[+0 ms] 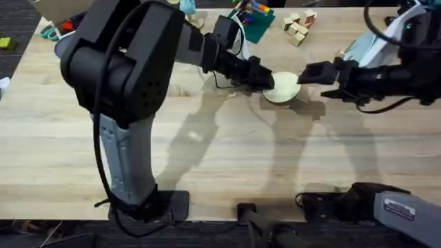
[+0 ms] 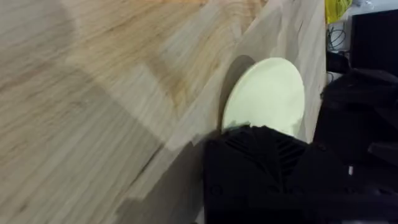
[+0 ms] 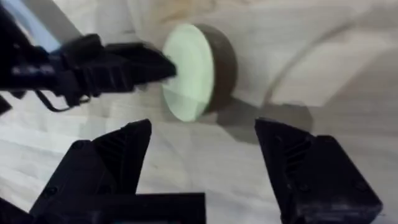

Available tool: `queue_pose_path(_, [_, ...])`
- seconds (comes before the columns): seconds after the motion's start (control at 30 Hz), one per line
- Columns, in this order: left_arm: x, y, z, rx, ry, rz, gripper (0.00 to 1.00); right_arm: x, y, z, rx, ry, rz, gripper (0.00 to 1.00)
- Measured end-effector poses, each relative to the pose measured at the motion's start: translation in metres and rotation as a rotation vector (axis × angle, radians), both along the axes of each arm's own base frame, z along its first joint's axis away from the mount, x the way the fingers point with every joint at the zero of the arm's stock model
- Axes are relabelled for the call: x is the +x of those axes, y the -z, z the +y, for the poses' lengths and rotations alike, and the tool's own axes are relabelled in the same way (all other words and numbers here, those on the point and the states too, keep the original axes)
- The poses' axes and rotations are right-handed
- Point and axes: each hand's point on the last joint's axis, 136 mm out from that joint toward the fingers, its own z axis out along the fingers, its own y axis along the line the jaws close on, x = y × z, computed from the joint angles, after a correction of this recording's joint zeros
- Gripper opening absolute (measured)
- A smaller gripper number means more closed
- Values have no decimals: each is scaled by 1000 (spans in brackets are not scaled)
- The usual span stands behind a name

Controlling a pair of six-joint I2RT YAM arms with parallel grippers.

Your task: Pick up the plates from the table one by one and place each into a slot on the dish rack.

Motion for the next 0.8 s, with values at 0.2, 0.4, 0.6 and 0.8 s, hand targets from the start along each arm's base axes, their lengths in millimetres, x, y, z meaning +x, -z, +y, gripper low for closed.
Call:
queue_pose_path(0.2, [0,0,0,0,0,0,38,17,6,13,35,16,-31,996])
queue_pose_path(0.4, [0,0,0,0,0,0,38,27,27,16,68,56,25,995])
queue_pose_path(0.6, [0,0,0,0,0,0,38,31,46,19,97,75,81,995])
queue_pose_path(0.8, [0,0,0,0,0,0,38,39,53,35,111,31,68,947])
